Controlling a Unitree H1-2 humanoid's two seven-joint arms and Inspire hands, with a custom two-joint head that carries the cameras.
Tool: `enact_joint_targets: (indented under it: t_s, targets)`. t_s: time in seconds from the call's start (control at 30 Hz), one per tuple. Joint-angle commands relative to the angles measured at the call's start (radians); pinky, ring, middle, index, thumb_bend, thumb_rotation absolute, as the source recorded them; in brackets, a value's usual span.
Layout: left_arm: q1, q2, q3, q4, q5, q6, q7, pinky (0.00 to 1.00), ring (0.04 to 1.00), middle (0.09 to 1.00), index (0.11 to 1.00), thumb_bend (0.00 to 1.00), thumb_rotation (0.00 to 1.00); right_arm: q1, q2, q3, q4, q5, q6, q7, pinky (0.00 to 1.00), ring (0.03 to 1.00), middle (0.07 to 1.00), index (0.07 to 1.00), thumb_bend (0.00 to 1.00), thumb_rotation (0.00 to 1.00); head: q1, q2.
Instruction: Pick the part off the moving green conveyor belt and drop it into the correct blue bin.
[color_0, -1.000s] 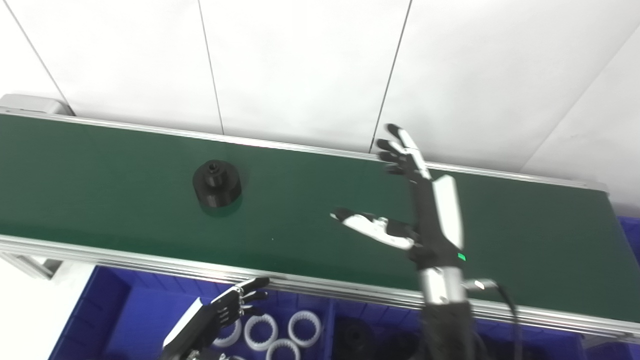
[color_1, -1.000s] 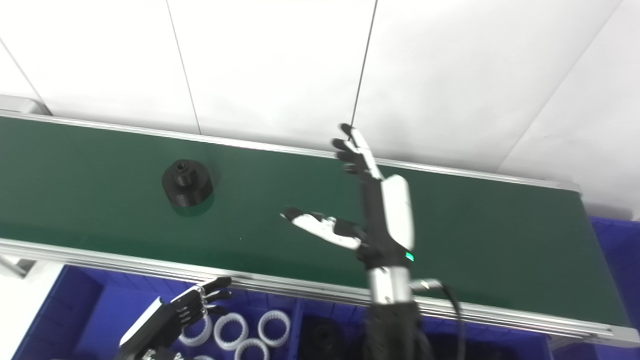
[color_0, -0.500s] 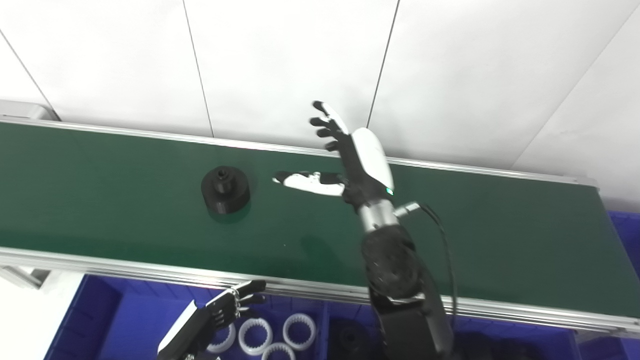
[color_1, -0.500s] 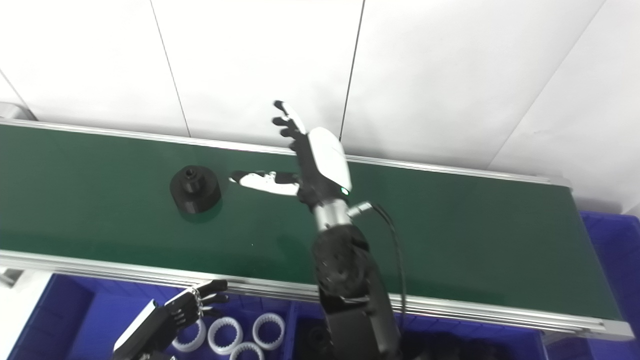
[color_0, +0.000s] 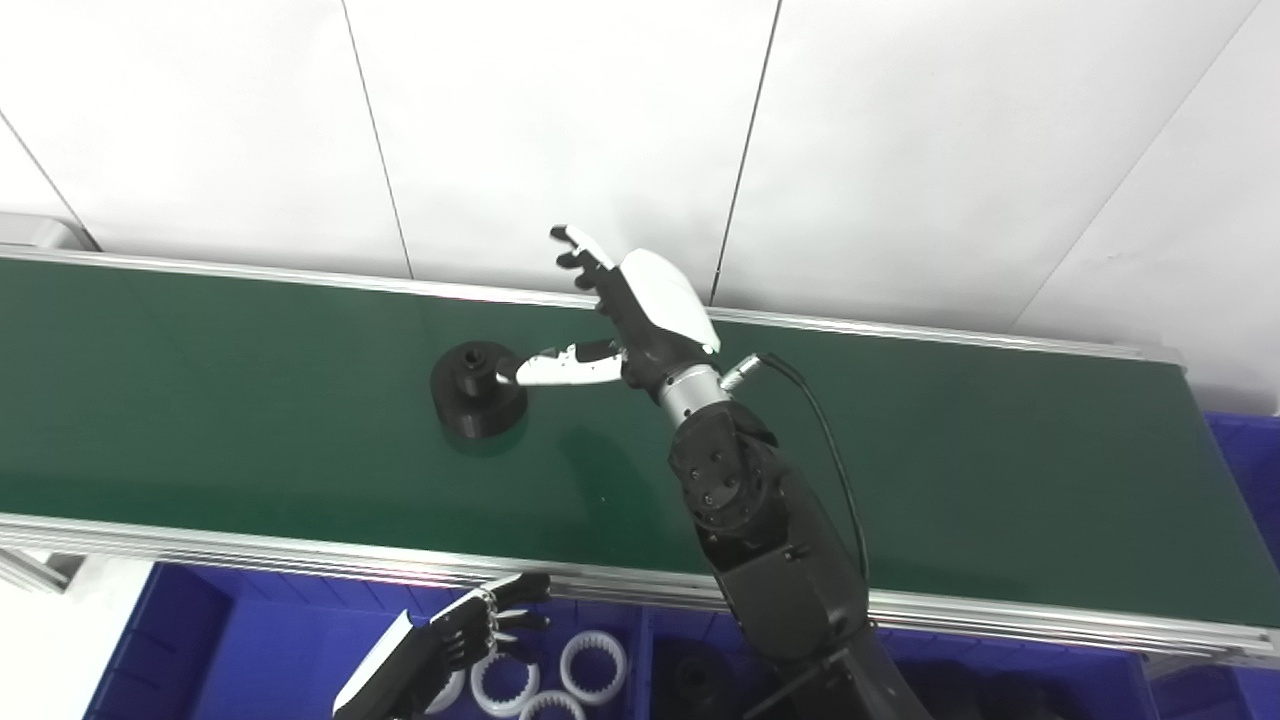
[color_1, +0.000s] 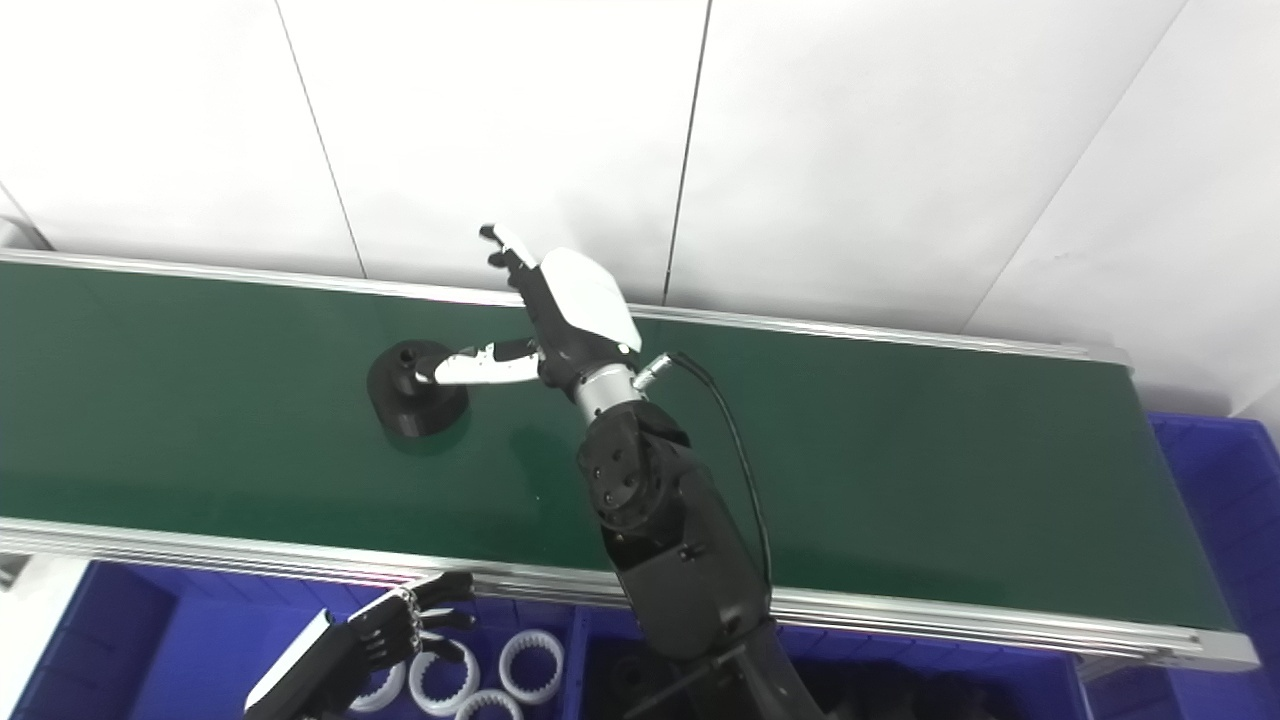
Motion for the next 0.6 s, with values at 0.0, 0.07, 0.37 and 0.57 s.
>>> enact_joint_targets:
  t_s: [0.0,0.07,0.37,0.57]
  targets:
    - [0.001,0.002,-0.012,-0.01,0.004,-0.027,0.013,0.61,0.753,0.859,0.851,0.83,0.15,-0.053,0.006,0.019,0.002,-0.007,0.0,0.005,0.75,0.839,0.883,0.94,0.93,0.45,0.004,-0.003]
    - [0.002,0.0,-0.015,-0.011,-0.001,-0.027,0.012,0.61,0.752,0.86,0.849,0.84,0.14,-0.06,0.006,0.034,0.029,-0.009,0.003,0.007,0.74,0.844,0.892,0.936,0.95,0.45,0.007,-0.003]
    - [0.002,0.009,-0.064,-0.017,0.021,-0.027,0.063,0.62,0.766,0.87,0.848,0.83,0.13,-0.077,0.008,0.064,0.111,0.009,0.043,0.046,0.8,0.864,0.912,0.954,1.0,0.39,0.027,-0.003]
    - [0.008,0.02,-0.105,-0.029,0.038,-0.027,0.132,0.62,0.76,0.865,0.839,0.84,0.13,-0.097,-0.008,0.076,0.169,0.005,0.057,0.056,0.8,0.883,0.926,0.957,1.0,0.32,0.038,0.0]
